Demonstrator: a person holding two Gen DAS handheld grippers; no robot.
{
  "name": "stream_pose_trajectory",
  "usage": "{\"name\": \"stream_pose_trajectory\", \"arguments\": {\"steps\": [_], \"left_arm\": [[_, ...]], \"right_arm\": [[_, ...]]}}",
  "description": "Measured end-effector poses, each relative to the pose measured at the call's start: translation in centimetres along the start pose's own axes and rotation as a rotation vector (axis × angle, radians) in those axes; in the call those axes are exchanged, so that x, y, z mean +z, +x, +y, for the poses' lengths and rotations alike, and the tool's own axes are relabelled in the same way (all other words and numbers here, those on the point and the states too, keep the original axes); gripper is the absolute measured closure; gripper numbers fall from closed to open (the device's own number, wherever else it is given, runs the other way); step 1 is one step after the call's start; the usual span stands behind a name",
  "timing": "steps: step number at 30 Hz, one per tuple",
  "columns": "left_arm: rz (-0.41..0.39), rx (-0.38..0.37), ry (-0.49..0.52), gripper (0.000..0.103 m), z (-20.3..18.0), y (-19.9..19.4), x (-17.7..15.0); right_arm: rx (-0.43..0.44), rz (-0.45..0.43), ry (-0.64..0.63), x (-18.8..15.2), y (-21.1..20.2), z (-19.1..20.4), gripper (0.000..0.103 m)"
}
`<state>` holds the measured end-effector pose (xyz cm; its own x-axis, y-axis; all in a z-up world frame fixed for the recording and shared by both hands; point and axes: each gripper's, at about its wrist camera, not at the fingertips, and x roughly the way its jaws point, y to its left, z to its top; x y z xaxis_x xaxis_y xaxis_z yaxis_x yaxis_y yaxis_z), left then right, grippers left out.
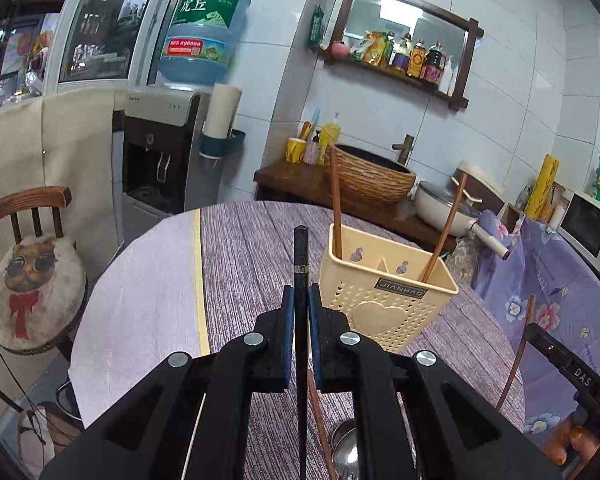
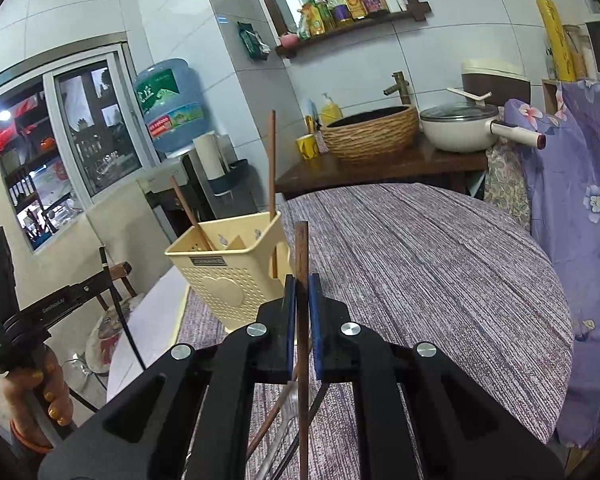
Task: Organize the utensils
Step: 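Lift both chopsticks upright and carry them above the cream holder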
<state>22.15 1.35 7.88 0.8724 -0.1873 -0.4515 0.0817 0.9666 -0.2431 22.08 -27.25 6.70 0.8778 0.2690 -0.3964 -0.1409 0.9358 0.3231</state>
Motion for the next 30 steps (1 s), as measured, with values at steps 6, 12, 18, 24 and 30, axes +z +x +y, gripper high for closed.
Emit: {"name": "stream_pose_trajectory", "arguments": {"steps": [6, 12, 18, 24, 30], "left_arm": [[-0.033, -0.002, 0.009, 0.095, 0.0, -1.3, 0.4], [-0.057, -0.004, 0.015, 0.095, -0.1, -2.2, 0.8], [-0.07, -0.005, 0.021, 0.095, -0.1, -2.4, 1.3], [-0.064, -0.031, 0.027, 0.095, -0.2, -2.5, 2.3], [-0.076, -0.097, 0.029, 0.095, -1.0, -3.4, 5.2]], "right_arm": [[0.031, -0.027, -0.054, 0.4, -1.9, 0.9, 0.095], [0.066, -0.024, -0.05, 1.0, -2.5, 1.0, 0.095], [0.084, -0.014, -0.056, 1.6, -2.2, 1.2, 0.095], [0.106, -0.029, -0.082, 2.8, -2.3, 2.0, 0.095], [0.142, -0.066, -0.129, 6.1, -2.4, 4.1, 0.095]]}}
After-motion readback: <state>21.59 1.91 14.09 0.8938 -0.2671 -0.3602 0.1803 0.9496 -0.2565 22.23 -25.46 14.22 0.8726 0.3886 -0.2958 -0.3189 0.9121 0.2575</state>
